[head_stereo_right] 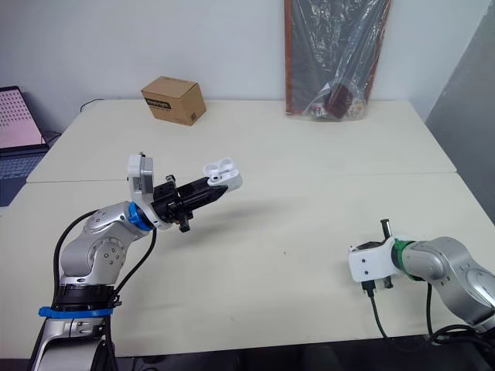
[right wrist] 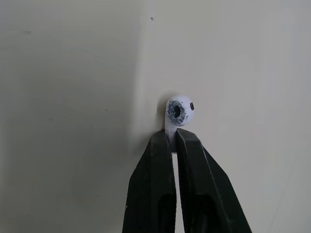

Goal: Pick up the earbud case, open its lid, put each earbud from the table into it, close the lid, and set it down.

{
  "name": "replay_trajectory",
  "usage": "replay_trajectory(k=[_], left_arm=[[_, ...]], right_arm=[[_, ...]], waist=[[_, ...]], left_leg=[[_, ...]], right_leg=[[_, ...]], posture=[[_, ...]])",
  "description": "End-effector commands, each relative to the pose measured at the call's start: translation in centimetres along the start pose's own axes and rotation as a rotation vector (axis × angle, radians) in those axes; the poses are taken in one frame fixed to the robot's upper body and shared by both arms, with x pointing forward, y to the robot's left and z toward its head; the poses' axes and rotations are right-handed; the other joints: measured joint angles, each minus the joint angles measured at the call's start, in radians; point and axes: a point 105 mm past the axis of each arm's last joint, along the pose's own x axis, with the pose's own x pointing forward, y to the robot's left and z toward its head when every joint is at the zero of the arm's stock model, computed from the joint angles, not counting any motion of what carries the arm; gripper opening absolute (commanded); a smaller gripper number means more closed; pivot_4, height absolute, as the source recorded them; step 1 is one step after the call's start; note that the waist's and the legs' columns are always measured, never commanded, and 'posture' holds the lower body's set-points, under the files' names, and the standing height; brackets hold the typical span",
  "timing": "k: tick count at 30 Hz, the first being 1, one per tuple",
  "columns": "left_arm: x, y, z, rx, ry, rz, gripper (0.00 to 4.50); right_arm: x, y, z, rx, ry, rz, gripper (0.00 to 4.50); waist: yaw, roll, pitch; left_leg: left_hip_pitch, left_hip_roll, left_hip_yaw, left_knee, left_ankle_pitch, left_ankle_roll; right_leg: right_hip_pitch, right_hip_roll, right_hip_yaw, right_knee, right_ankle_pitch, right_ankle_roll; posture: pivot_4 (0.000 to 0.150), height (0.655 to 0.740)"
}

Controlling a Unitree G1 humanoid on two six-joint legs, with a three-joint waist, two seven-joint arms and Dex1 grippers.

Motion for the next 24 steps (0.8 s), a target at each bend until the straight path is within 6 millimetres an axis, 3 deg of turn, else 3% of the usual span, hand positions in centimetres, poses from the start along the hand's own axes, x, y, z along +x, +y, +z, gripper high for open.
replay_trajectory(k=[1, 2, 6, 24], left_arm=[[0.4, -0.4, 1.2, 0.044, -0.025, -0.026, 0.78], [0.4, -0.4, 1.2, 0.045, -0.025, -0.025, 0.78], [0.4, -0.4, 1.3, 0.047, -0.023, -0.024, 0.78], [0.7, -0.3, 1.5, 0.054, -0.032, -0.025, 0.78]], right_arm=[[0.4, 1.1, -0.1, -0.024, -0.007, 0.046, 0.03], [0.4, 1.2, -0.1, -0.032, -0.008, 0.050, 0.03], [0.2, 0.9, -0.2, -0.073, -0.012, 0.045, 1.02], [-1.3, -0.1, 0.8, -0.085, -0.078, 0.110, 1.02]], waist=[[0.000, 0.000, 0.000], [0.000, 0.000, 0.000], [0.000, 0.000, 0.000], [0.000, 0.000, 0.000]], left_leg=[[0.000, 0.000, 0.000, 0.000, 0.000, 0.000], [0.000, 0.000, 0.000, 0.000, 0.000, 0.000], [0.002, 0.000, 0.000, 0.000, 0.000, 0.000], [0.003, 0.000, 0.000, 0.000, 0.000, 0.000]], right_leg=[[0.000, 0.000, 0.000, 0.000, 0.000, 0.000], [0.001, 0.000, 0.000, 0.000, 0.000, 0.000], [0.002, 0.000, 0.000, 0.000, 0.000, 0.000], [0.003, 0.000, 0.001, 0.000, 0.000, 0.000]], posture=[[0.150, 0.7400], [0.150, 0.7400], [0.150, 0.7400], [0.150, 0.7400]])
